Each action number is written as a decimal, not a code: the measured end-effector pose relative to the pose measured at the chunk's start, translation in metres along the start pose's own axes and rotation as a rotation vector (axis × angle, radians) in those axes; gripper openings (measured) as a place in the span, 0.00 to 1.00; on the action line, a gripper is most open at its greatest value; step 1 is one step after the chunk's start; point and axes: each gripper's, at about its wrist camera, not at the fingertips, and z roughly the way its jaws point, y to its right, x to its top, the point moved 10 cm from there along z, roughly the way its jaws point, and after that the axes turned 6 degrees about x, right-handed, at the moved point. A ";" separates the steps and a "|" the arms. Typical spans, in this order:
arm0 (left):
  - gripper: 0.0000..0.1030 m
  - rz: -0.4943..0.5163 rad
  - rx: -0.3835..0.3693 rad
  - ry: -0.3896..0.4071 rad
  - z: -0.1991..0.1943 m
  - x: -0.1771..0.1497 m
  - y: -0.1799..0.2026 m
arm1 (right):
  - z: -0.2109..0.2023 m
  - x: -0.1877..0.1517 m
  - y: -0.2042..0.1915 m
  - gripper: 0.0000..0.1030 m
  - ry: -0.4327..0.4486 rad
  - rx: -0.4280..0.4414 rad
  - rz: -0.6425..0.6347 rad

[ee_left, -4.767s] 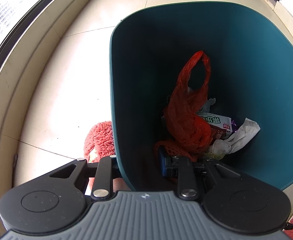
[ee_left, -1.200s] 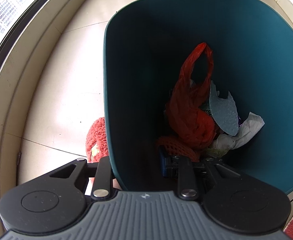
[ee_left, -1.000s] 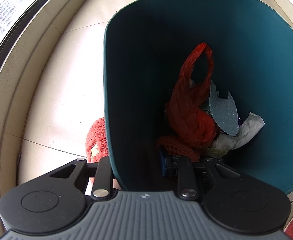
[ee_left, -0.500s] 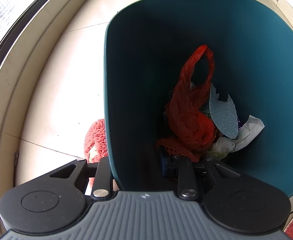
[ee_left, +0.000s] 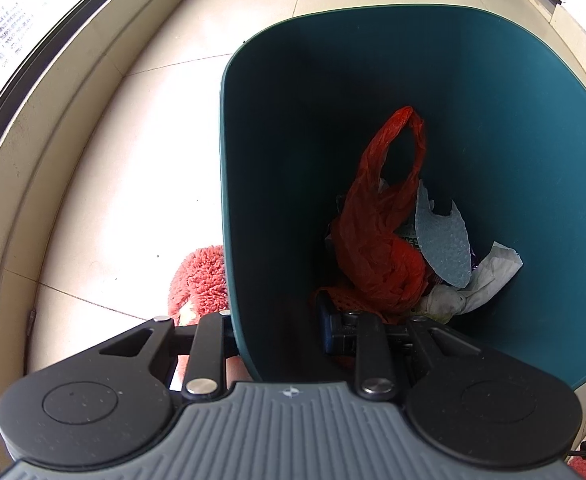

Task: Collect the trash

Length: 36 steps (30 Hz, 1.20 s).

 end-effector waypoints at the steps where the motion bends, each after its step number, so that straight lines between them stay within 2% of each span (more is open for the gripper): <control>1: 0.26 -0.001 -0.002 0.001 -0.001 0.000 -0.001 | 0.009 0.002 -0.007 0.21 -0.013 -0.005 -0.018; 4: 0.26 -0.004 -0.009 0.002 -0.002 0.000 -0.002 | 0.043 0.019 -0.013 0.21 -0.058 -0.017 -0.041; 8: 0.26 -0.005 -0.018 0.003 -0.003 0.001 -0.003 | 0.078 0.025 -0.032 0.21 -0.112 -0.052 -0.038; 18: 0.26 -0.002 -0.037 0.008 -0.006 0.001 -0.006 | 0.138 0.008 -0.041 0.22 -0.236 -0.167 -0.053; 22: 0.26 -0.005 -0.051 0.004 -0.007 0.001 -0.006 | 0.147 -0.011 -0.035 0.27 -0.279 -0.184 -0.030; 24: 0.26 -0.008 -0.065 -0.002 -0.007 0.001 -0.007 | 0.147 -0.015 -0.034 0.28 -0.281 -0.169 -0.020; 28: 0.26 -0.015 -0.075 0.003 -0.013 0.003 -0.012 | 0.139 -0.020 -0.034 0.36 -0.258 -0.119 -0.025; 32: 0.26 0.002 -0.065 0.056 -0.033 0.004 -0.016 | 0.108 -0.020 -0.041 0.45 -0.196 -0.074 -0.041; 36: 0.26 0.027 -0.031 0.115 -0.059 0.001 -0.021 | 0.066 -0.023 -0.052 0.49 -0.120 -0.018 -0.057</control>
